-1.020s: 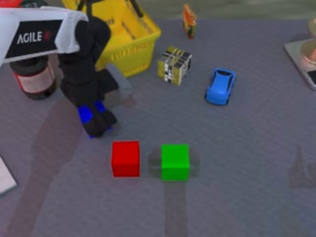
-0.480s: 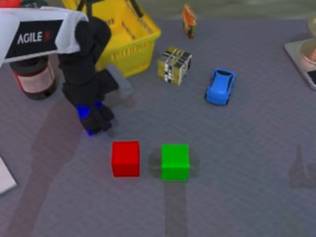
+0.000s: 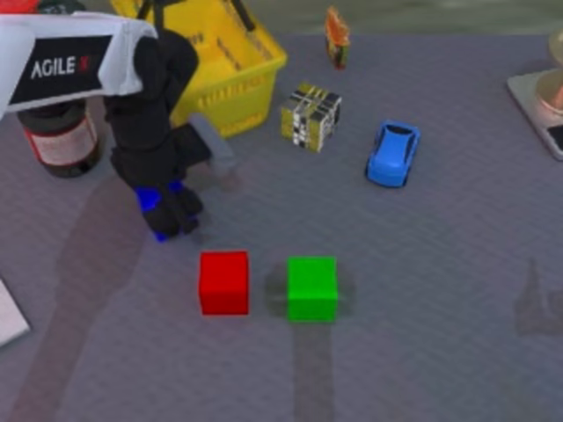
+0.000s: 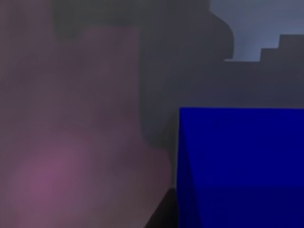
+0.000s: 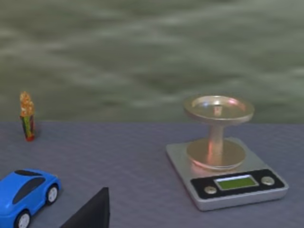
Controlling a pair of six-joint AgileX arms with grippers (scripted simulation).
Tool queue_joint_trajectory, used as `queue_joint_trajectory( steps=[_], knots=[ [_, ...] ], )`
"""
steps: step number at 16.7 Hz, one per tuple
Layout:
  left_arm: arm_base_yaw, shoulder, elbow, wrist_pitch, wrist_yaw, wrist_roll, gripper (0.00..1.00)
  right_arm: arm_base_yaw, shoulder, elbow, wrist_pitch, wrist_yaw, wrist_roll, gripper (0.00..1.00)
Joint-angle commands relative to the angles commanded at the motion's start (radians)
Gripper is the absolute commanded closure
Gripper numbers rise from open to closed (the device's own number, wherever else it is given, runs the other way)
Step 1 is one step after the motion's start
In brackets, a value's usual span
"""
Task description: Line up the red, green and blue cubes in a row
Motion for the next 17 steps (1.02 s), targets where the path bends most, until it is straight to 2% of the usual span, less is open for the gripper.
queue_joint_trajectory(
  steps=[3,8,12,15,17],
  knots=[
    [0.001,-0.011,0.033,-0.041,0.0,0.002,1.0,0.0,0.0,0.0,0.0,0.0,0.0,0.0],
    [0.016,-0.06,0.145,-0.212,-0.001,-0.001,1.0,0.0,0.0,0.0,0.0,0.0,0.0,0.0],
    [0.019,-0.073,0.165,-0.238,-0.001,-0.002,1.0,0.0,0.0,0.0,0.0,0.0,0.0,0.0],
    [-0.002,-0.061,0.178,-0.243,-0.001,0.0,1.0,0.0,0.0,0.0,0.0,0.0,0.0,0.0],
    [-0.058,-0.033,0.231,-0.269,-0.002,-0.002,1.0,0.0,0.0,0.0,0.0,0.0,0.0,0.0]
  ],
)
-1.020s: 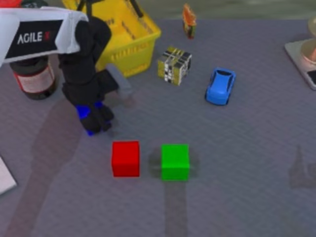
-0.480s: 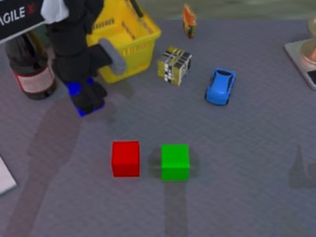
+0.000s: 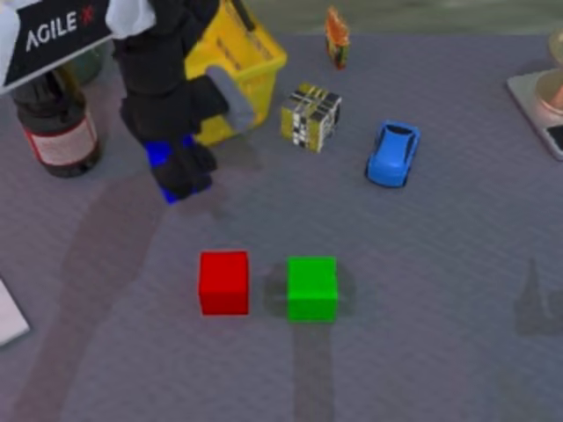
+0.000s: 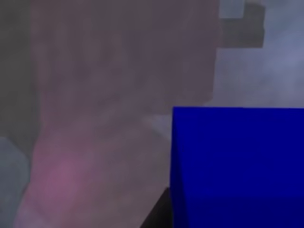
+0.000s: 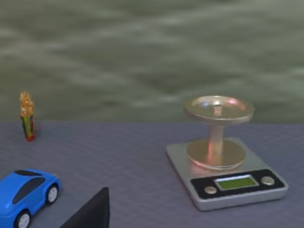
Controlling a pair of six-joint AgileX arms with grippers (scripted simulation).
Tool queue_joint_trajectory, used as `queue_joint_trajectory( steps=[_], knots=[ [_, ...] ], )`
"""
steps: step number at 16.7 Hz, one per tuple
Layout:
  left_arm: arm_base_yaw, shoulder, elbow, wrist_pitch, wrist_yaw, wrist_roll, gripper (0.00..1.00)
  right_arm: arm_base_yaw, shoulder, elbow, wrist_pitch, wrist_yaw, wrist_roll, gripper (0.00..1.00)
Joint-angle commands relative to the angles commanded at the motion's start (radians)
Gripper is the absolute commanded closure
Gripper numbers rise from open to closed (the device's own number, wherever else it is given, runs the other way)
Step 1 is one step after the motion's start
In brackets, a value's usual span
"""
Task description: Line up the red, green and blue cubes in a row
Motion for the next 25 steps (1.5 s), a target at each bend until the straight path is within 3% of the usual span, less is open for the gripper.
queue_joint_trajectory(
  steps=[8,11,18,25],
  knots=[
    [-0.4,0.167,0.339,-0.173,-0.001,-0.035,1.0,0.0,0.0,0.0,0.0,0.0,0.0,0.0],
    [-0.499,0.202,0.423,-0.214,-0.002,-0.046,1.0,0.0,0.0,0.0,0.0,0.0,0.0,0.0],
    [-0.511,0.203,0.416,-0.2,-0.001,-0.044,1.0,0.0,0.0,0.0,0.0,0.0,0.0,0.0],
    [-0.513,0.227,0.206,0.032,-0.001,-0.049,1.0,0.0,0.0,0.0,0.0,0.0,0.0,0.0]
  ],
)
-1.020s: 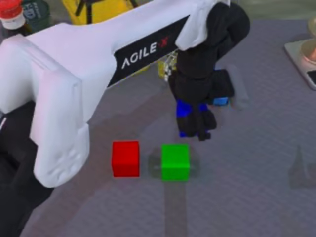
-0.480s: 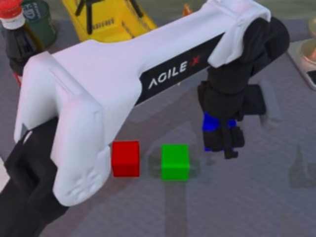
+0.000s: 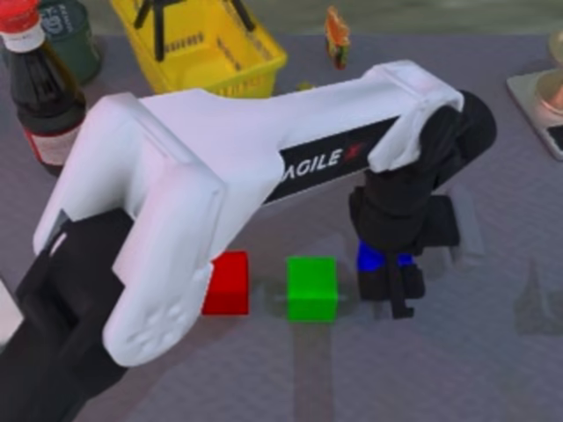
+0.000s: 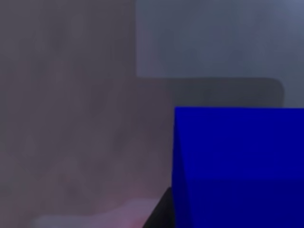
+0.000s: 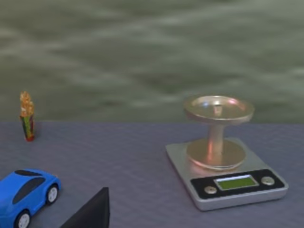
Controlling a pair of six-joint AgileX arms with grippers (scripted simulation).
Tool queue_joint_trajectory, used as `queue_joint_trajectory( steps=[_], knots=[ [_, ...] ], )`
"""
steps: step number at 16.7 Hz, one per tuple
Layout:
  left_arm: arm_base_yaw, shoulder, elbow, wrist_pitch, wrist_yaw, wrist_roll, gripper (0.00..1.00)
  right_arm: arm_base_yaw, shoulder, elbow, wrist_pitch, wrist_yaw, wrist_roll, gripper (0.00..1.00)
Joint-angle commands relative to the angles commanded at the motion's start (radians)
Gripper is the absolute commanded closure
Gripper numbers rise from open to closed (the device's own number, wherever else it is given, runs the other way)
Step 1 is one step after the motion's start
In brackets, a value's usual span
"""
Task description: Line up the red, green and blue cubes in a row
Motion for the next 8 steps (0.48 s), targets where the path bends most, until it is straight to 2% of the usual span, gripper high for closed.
queue_joint_trajectory(
  steps=[4,8],
  knots=[
    [-0.001,0.002,-0.007,0.007,0.0,0.0,1.0,0.0,0.0,0.0,0.0,0.0,0.0,0.0],
    [-0.001,0.002,-0.007,0.007,0.0,0.0,0.7,0.0,0.0,0.0,0.0,0.0,0.0,0.0]
  ],
)
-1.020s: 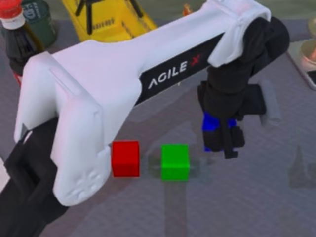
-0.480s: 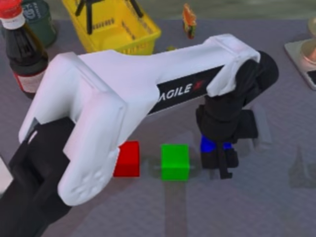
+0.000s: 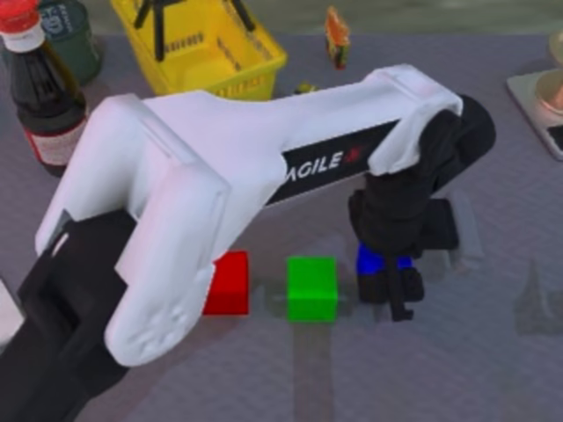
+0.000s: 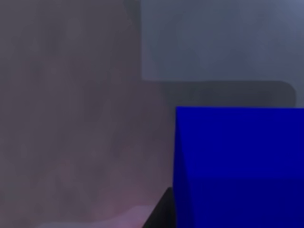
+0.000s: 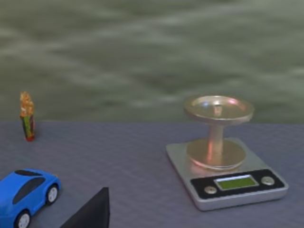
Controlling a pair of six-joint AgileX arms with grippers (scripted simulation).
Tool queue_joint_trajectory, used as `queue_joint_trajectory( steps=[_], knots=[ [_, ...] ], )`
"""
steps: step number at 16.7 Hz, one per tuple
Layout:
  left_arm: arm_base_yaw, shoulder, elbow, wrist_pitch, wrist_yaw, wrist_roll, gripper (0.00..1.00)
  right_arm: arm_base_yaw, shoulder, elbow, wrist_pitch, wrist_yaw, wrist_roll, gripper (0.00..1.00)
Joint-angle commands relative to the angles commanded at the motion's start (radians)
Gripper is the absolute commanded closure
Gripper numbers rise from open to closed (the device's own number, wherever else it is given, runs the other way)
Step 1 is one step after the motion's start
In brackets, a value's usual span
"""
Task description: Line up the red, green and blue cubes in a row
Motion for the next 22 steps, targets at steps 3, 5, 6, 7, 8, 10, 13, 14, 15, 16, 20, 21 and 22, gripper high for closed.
queue_joint_trajectory(
  steps=[3,5,6,7,8,10,13,14,15,16,20,21,22],
  knots=[
    [0.0,0.0,0.0,0.0,0.0,0.0,0.47,0.0,0.0,0.0,0.0,0.0,0.0,0.0],
    [0.0,0.0,0.0,0.0,0.0,0.0,0.32,0.0,0.0,0.0,0.0,0.0,0.0,0.0],
    [0.0,0.0,0.0,0.0,0.0,0.0,0.25,0.0,0.0,0.0,0.0,0.0,0.0,0.0],
    [0.0,0.0,0.0,0.0,0.0,0.0,0.17,0.0,0.0,0.0,0.0,0.0,0.0,0.0],
    [0.0,0.0,0.0,0.0,0.0,0.0,0.1,0.0,0.0,0.0,0.0,0.0,0.0,0.0],
    [0.0,0.0,0.0,0.0,0.0,0.0,0.0,0.0,0.0,0.0,0.0,0.0,0.0,0.0],
    [0.0,0.0,0.0,0.0,0.0,0.0,0.0,0.0,0.0,0.0,0.0,0.0,0.0,0.0],
    [0.0,0.0,0.0,0.0,0.0,0.0,0.0,0.0,0.0,0.0,0.0,0.0,0.0,0.0],
    [0.0,0.0,0.0,0.0,0.0,0.0,0.0,0.0,0.0,0.0,0.0,0.0,0.0,0.0],
    [0.0,0.0,0.0,0.0,0.0,0.0,0.0,0.0,0.0,0.0,0.0,0.0,0.0,0.0],
    [0.0,0.001,0.017,-0.017,0.0,0.002,0.0,0.0,0.0,0.0,0.0,0.0,0.0,0.0],
    [0.001,0.002,0.042,-0.042,0.0,0.002,0.0,0.0,0.0,0.0,0.0,0.0,0.0,0.0],
    [0.004,0.002,0.076,-0.075,0.0,0.002,0.0,0.0,0.0,0.0,0.0,0.0,0.0,0.0]
  ],
)
